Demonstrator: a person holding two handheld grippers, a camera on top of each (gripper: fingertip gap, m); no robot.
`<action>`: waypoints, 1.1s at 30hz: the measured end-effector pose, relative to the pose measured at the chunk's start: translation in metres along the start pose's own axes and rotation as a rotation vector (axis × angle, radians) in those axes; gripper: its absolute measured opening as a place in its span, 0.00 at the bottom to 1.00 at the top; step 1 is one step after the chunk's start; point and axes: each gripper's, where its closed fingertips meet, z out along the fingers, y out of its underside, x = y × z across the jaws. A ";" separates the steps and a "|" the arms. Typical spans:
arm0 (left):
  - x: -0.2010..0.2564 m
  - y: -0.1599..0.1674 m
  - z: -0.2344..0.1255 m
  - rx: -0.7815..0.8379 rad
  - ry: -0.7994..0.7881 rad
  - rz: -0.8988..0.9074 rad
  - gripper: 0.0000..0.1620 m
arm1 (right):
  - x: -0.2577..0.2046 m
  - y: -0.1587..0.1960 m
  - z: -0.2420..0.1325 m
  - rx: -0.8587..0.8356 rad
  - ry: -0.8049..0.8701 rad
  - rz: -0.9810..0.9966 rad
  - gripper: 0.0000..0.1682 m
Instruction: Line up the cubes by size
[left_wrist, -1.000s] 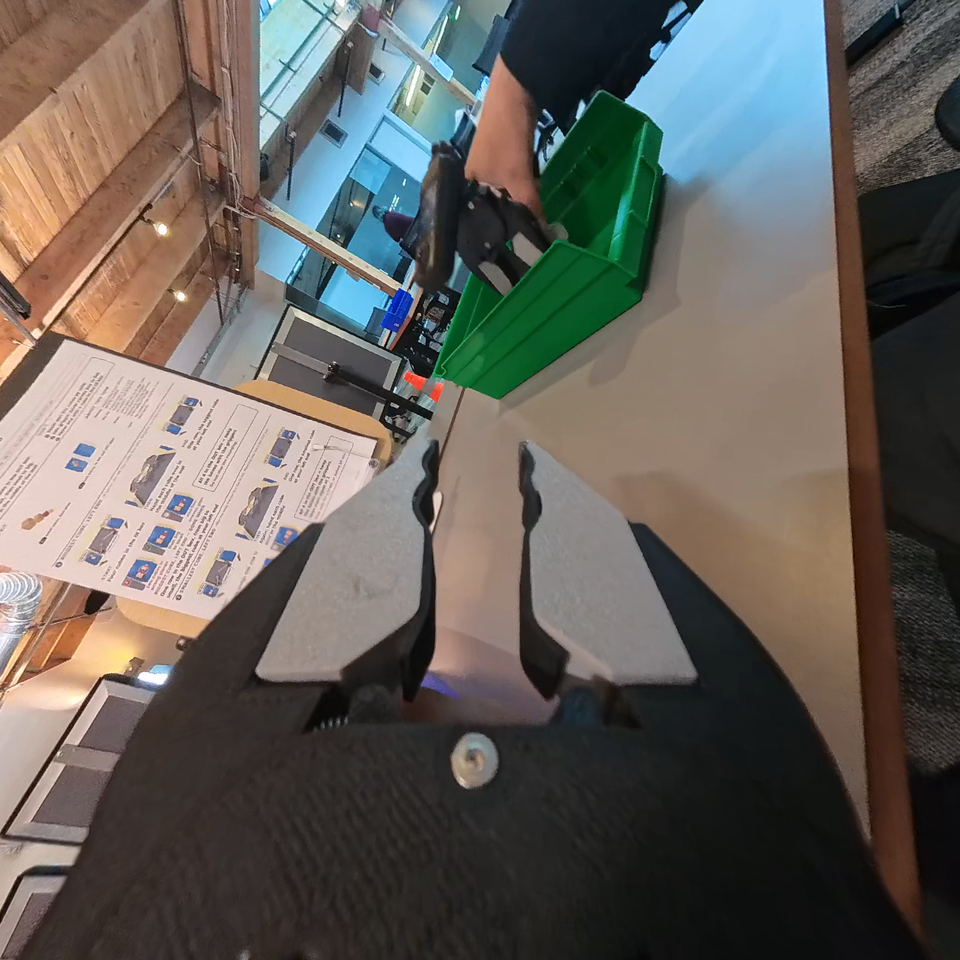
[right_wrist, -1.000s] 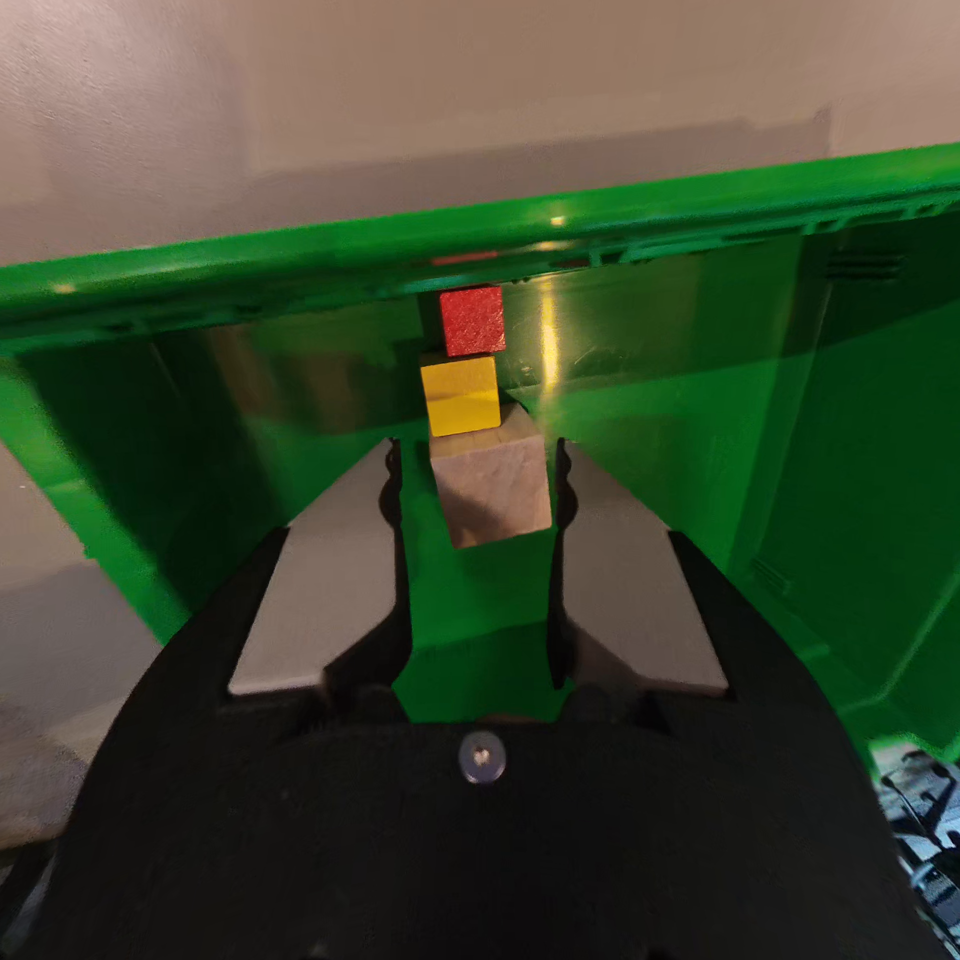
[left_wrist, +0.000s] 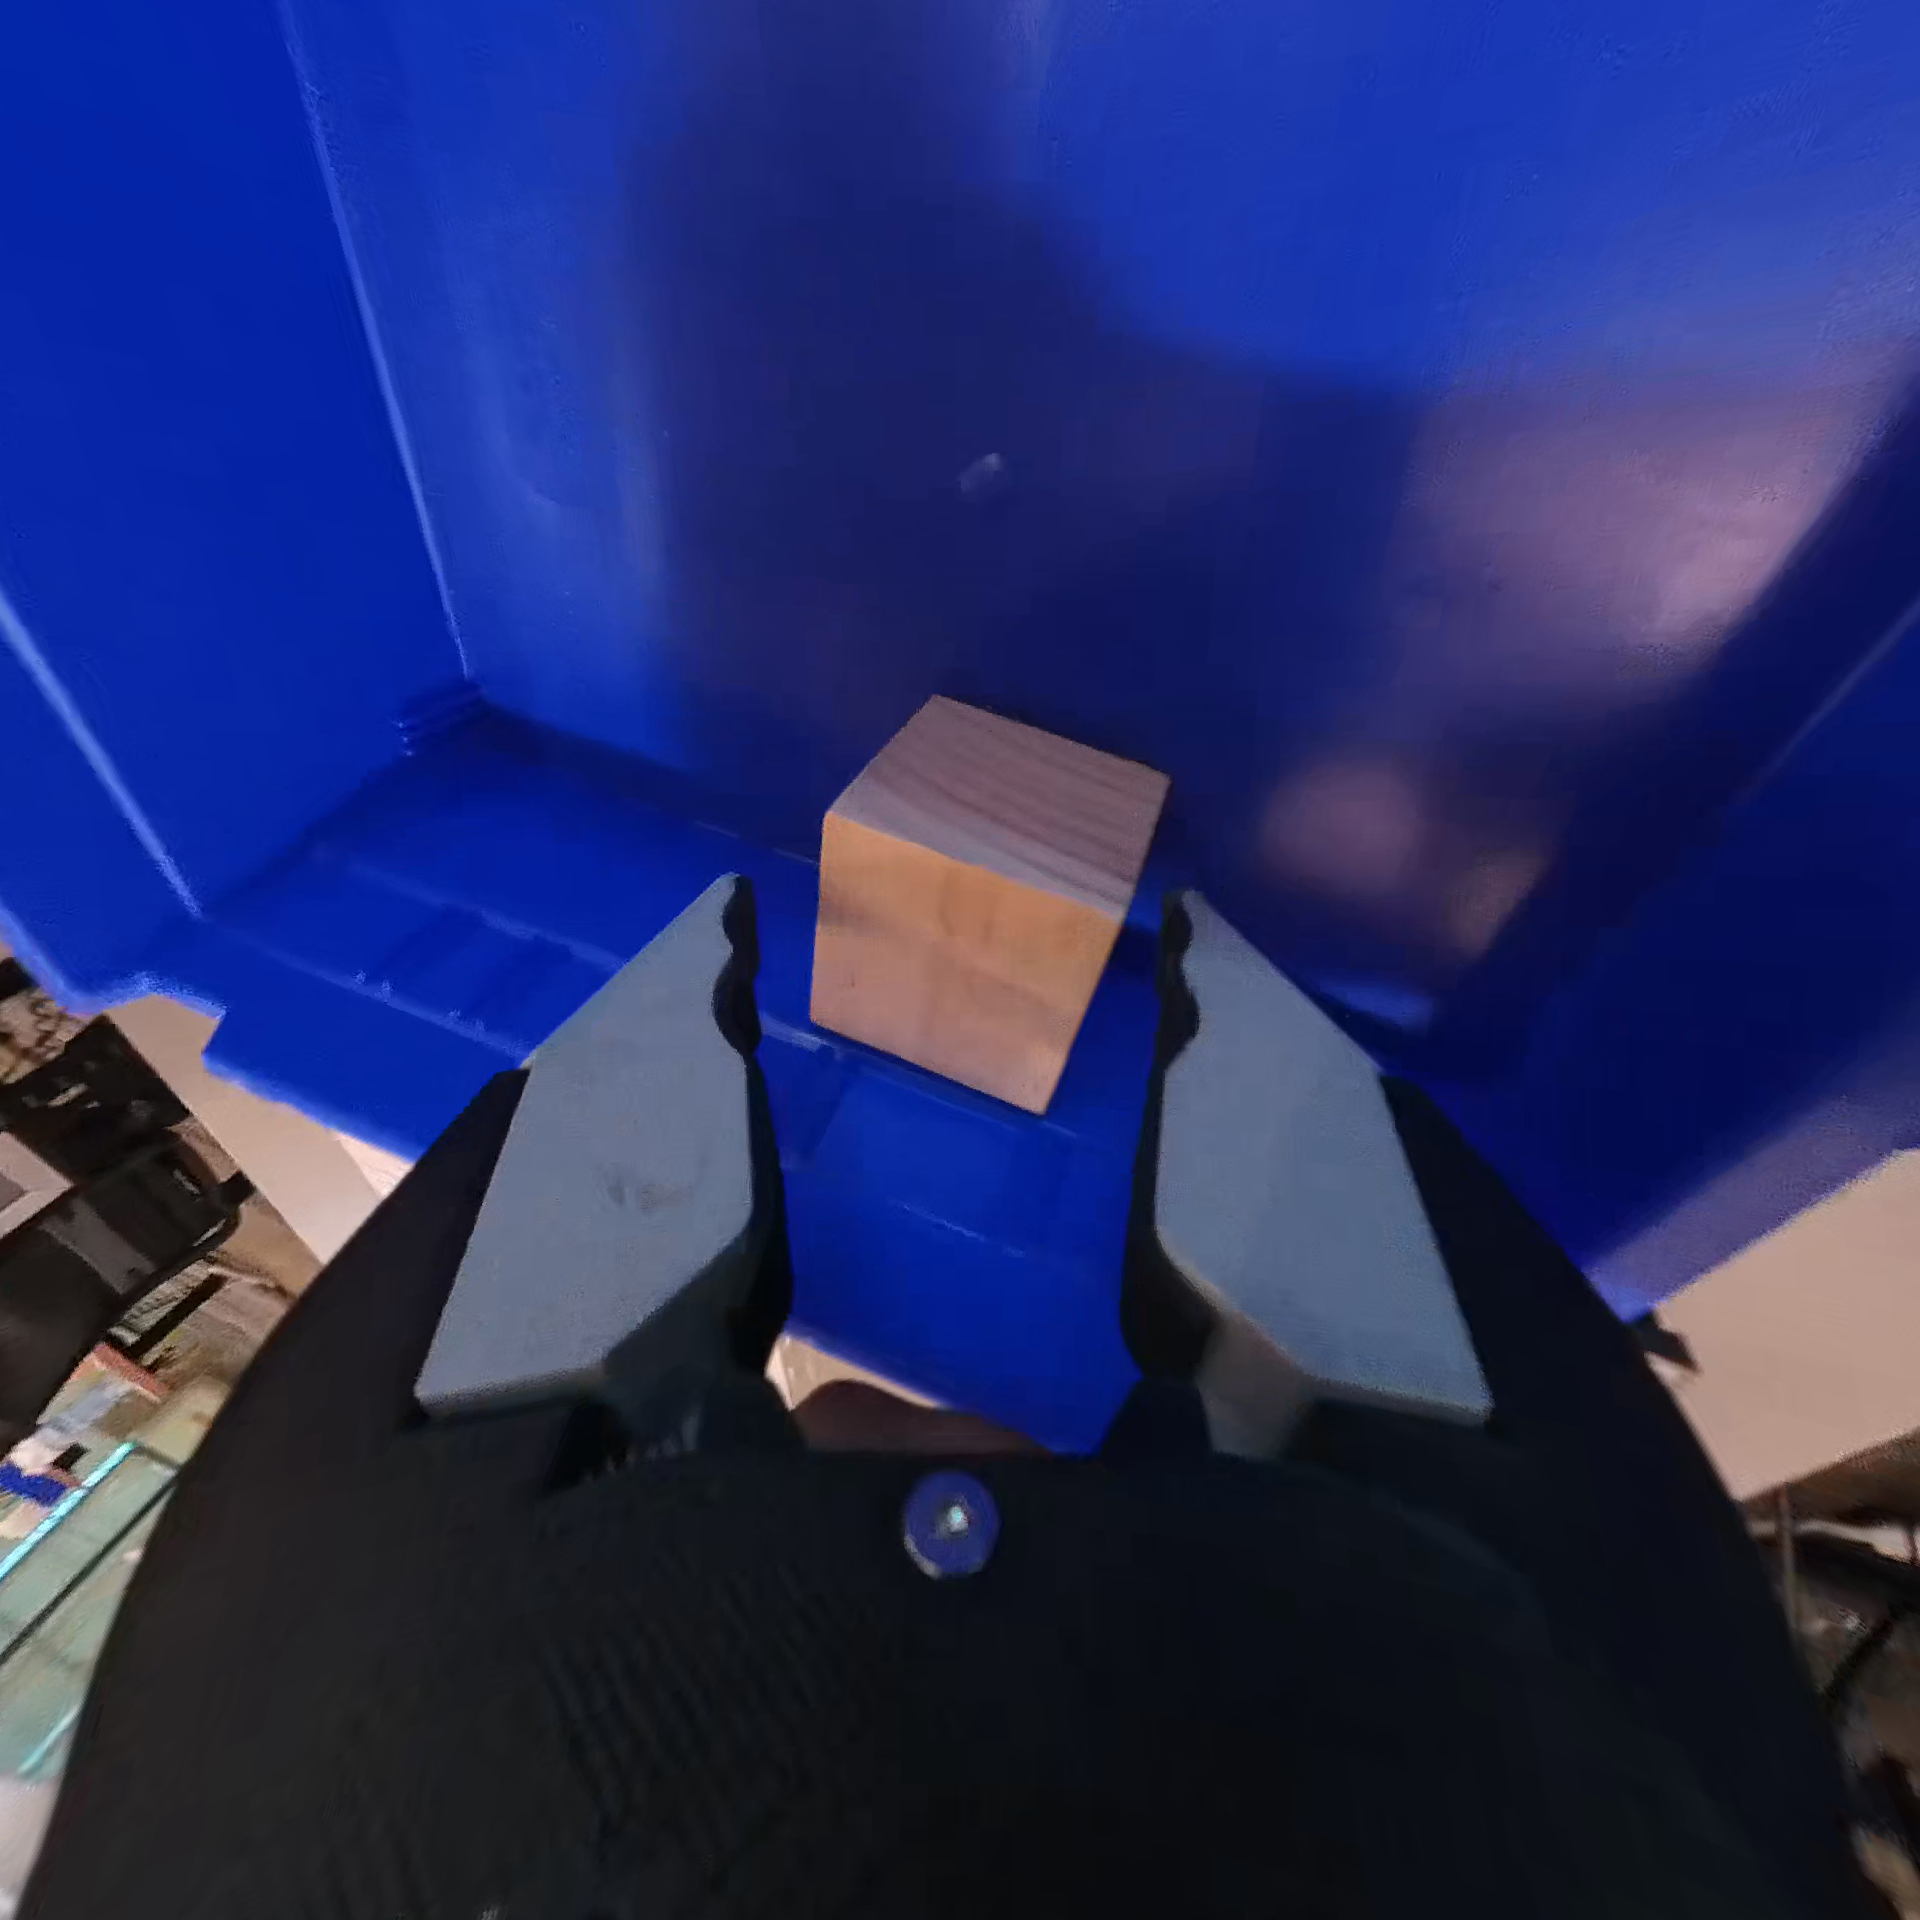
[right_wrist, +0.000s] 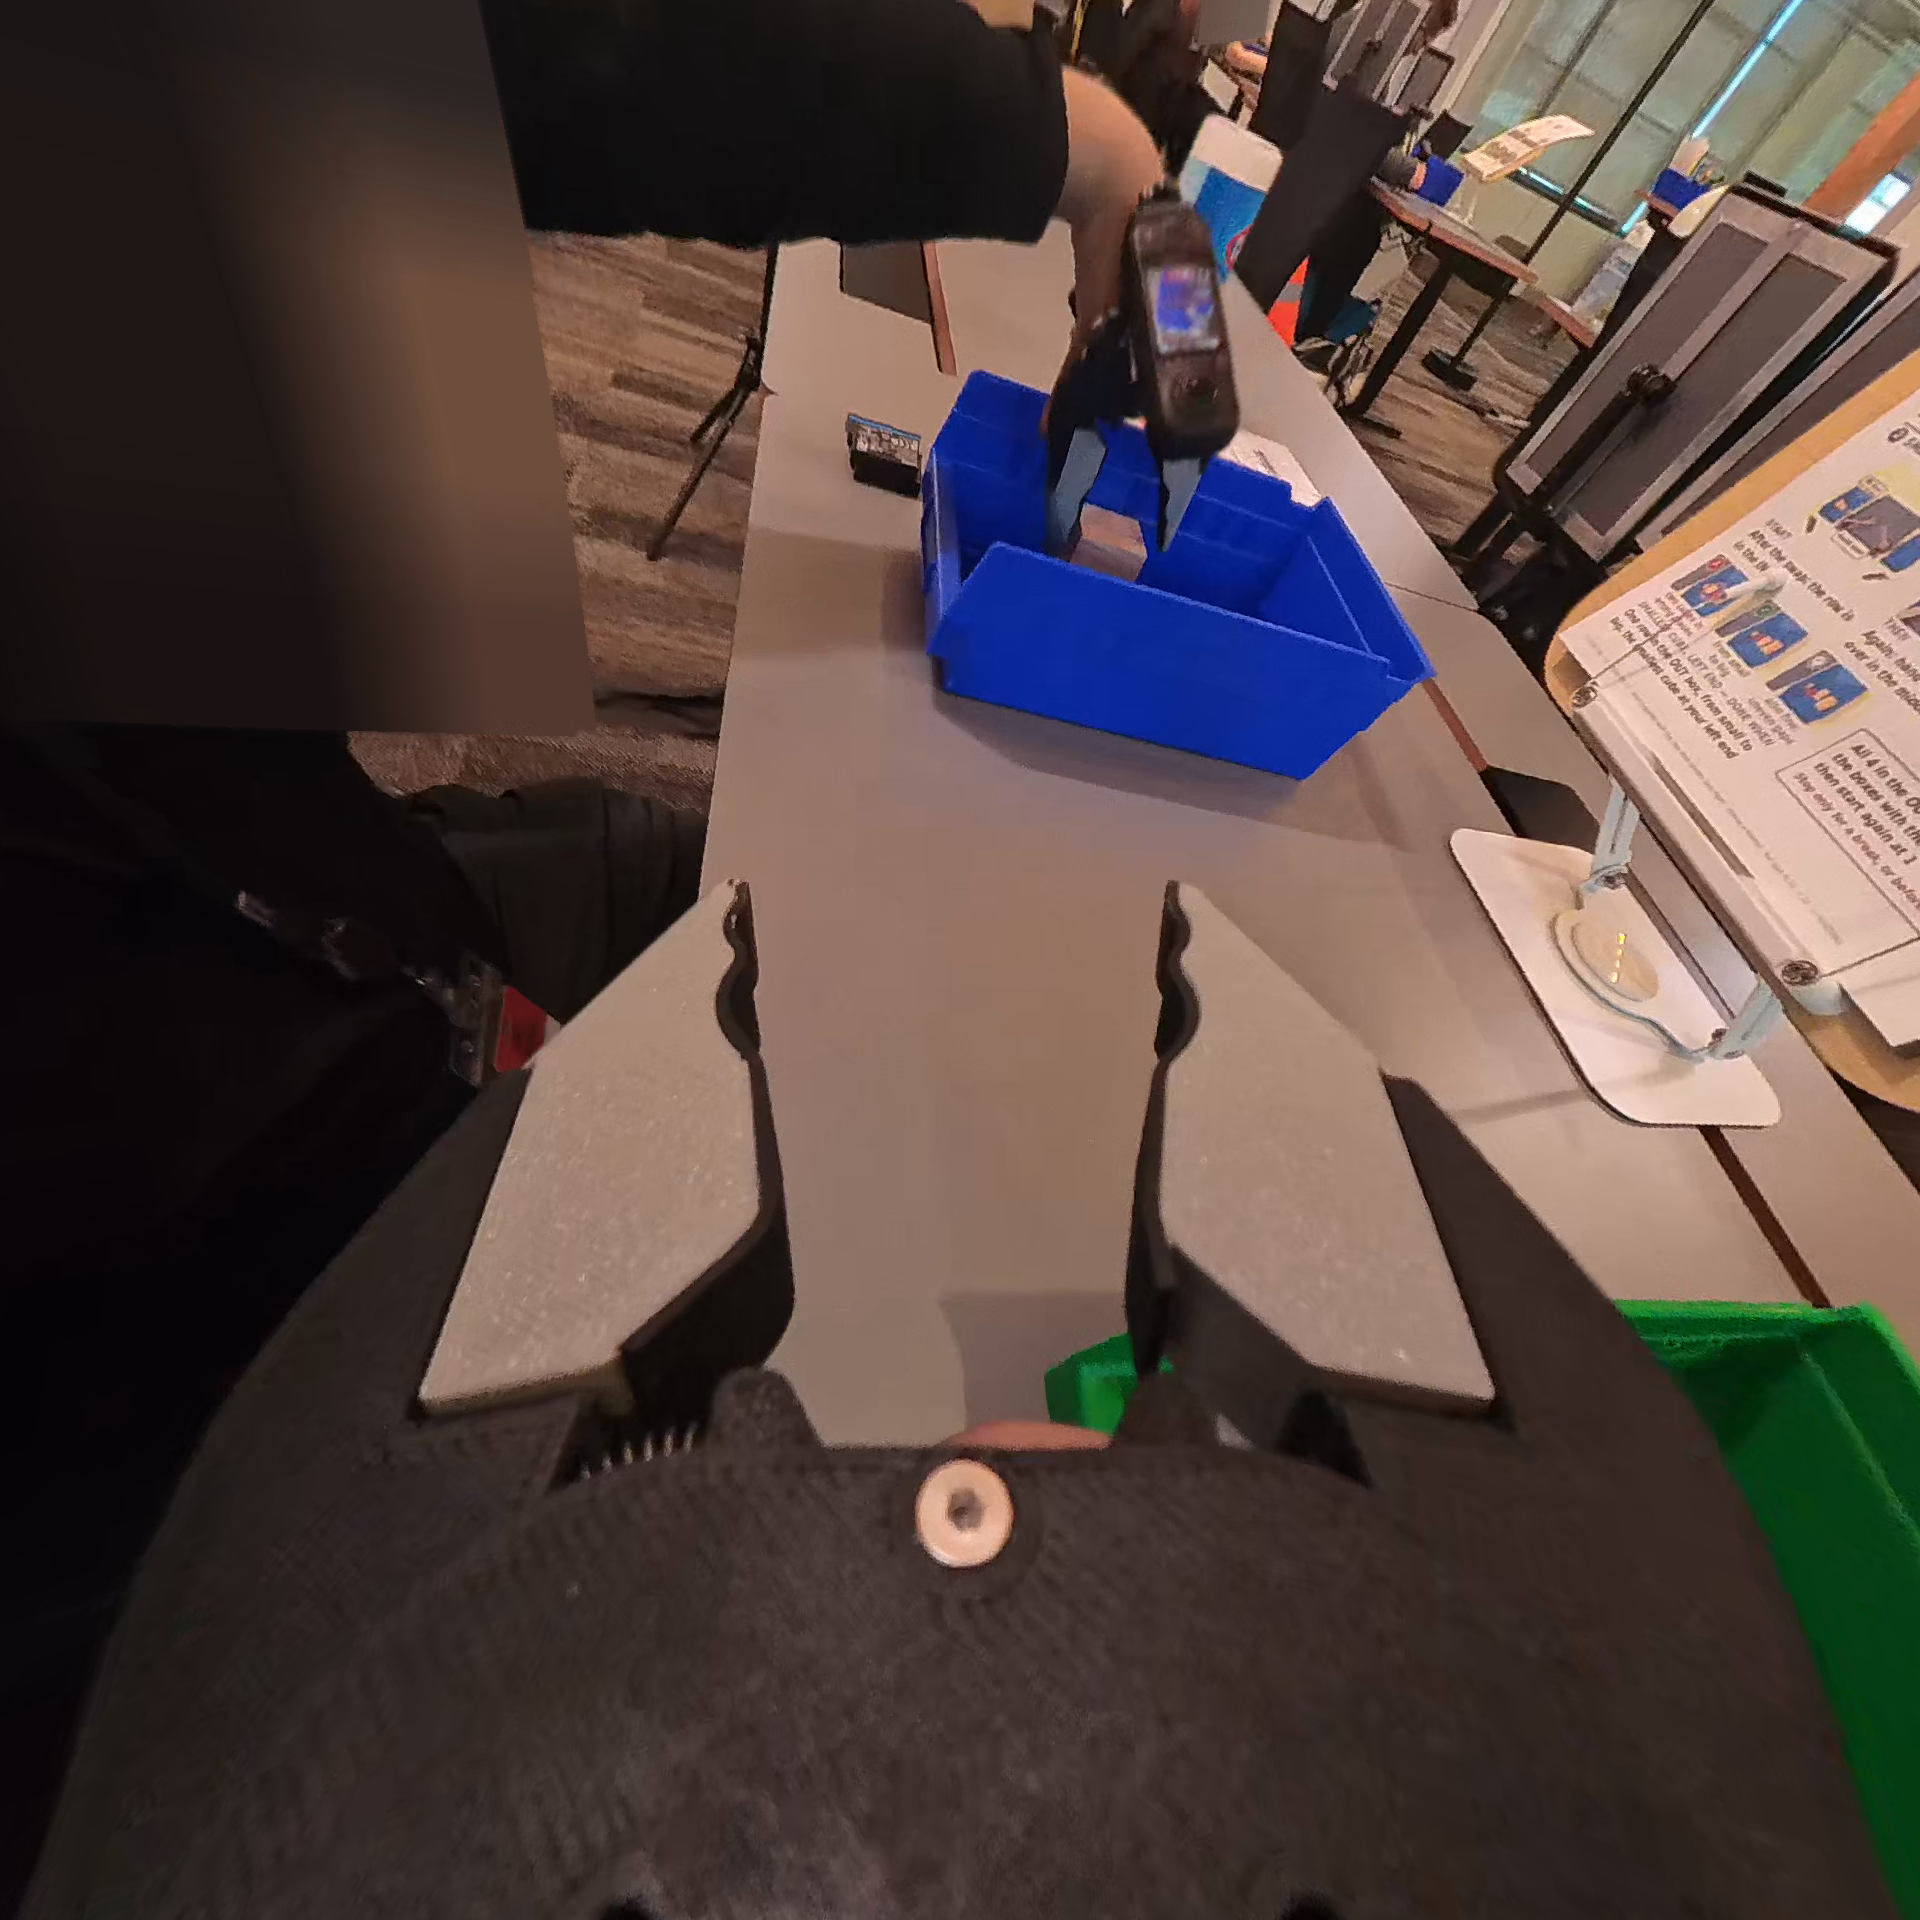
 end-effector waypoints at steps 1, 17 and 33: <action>0.001 0.003 0.007 -0.026 0.010 0.024 0.47 | 0.001 0.000 -0.002 0.012 -0.006 0.009 0.44; -0.001 -0.127 -0.151 0.804 -0.499 -0.050 0.40 | 0.009 -0.023 0.031 0.123 -0.076 0.261 0.42; 0.212 -0.274 -0.276 1.309 -0.864 0.265 0.40 | -0.064 -0.070 0.128 0.253 -0.420 0.603 0.34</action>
